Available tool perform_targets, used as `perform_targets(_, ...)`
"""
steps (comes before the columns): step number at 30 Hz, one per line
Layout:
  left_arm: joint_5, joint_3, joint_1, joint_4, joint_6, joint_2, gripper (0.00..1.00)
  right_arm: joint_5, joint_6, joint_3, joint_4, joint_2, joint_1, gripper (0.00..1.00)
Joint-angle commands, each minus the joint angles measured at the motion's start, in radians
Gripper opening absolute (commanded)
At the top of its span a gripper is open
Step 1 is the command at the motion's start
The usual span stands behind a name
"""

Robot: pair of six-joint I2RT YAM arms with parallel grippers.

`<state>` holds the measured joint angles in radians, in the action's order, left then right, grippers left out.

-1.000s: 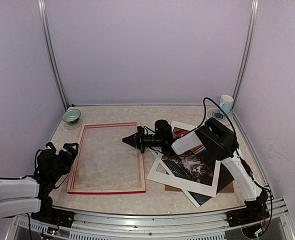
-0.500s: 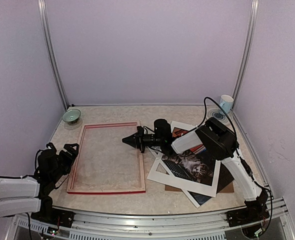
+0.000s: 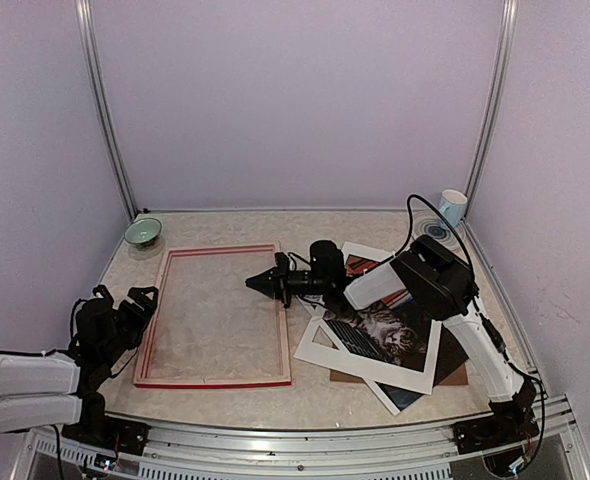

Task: Put the photo into the frame
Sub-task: Place the glass panel at the frame body.

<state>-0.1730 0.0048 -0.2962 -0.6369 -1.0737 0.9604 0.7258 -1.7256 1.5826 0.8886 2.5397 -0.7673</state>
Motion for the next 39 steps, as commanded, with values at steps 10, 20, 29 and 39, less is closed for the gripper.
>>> perform_targets(10, -0.014, -0.118, -0.014, -0.030, -0.001, 0.012, 0.99, 0.009, -0.024, -0.031, 0.002, -0.020, -0.009, 0.00)
perform_targets(20, -0.016, -0.118, -0.015, -0.030, -0.002, 0.014, 0.99, -0.013, 0.012, -0.005, -0.045, -0.025, -0.024, 0.00)
perform_targets(29, -0.016, -0.123, -0.021, -0.042, -0.005, 0.022, 0.99, -0.017, 0.037, 0.014, -0.079, 0.002, -0.041, 0.00)
perform_targets(39, -0.006, -0.124, -0.026, -0.059, -0.002, 0.034, 0.99, -0.018, -0.088, -0.022, 0.050, 0.018, -0.043, 0.01)
